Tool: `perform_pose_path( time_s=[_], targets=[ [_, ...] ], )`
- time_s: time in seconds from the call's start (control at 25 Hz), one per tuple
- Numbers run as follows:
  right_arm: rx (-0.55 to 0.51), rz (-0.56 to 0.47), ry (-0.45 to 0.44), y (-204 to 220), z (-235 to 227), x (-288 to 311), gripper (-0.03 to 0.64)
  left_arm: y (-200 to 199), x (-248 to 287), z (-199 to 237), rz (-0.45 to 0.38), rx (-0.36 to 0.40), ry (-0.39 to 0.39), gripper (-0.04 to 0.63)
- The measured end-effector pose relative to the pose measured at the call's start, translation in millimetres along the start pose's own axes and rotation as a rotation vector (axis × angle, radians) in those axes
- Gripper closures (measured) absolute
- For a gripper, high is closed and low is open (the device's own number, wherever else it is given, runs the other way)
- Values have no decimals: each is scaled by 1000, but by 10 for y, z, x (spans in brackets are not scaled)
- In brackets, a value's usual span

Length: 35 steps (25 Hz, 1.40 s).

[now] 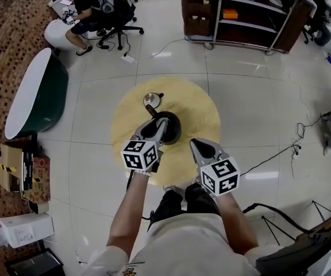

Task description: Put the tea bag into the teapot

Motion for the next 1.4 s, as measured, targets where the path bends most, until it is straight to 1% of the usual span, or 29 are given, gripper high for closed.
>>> perform_pose_path(
  time_s=[0.12,0.28,0.32,0.44,0.52,0.6,0.68,0.72,0.8,0.96,1.08,1.28,1.4],
  targets=[
    [3,-1,2,10,2,-7,615,31,45,4,21,11,10,455],
    [8,-1,5,13,13,-18,617,73,70,-54,72,55,36,382],
    [11,-2,6,16,9,-19,617,66,70,-69,71,64,38,371],
    [16,0,8,18,-6,-13,617,20,73,-79,52,65,36,371],
    [17,0,8,9,-9,-3,617,-27,50,-52,28,53,24,374],
    [17,-1,8,2,-17,2,617,-82,-6,-5,-9,24,4,379],
    [17,-2,9,4,-29,7,617,-121,-88,61,-42,-13,-16,391],
    [18,-2,9,6,-34,13,615,-131,-139,98,-54,-26,-25,417],
    [18,0,11,8,-39,22,617,-139,-247,167,-74,-41,-41,579],
    [11,5,23,-9,-30,43,617,-112,-432,273,-90,-68,-64,583],
    [5,8,34,-36,9,67,617,-104,-554,315,-104,-80,-64,583],
    [-16,2,56,-106,138,113,617,-64,-718,319,-106,-51,-47,583],
    [-27,-7,73,-149,256,126,615,-53,-818,313,-103,-49,-23,583]
  ],
)
Point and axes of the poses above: the fingertips, and each gripper's own axes: x forward along the fingers, z to its left, y out of its underside, the point moved 3 cm from there along -x, backward along the fingers, and after that the axes turned 4 degrees about -x, right-handed, at the moved point
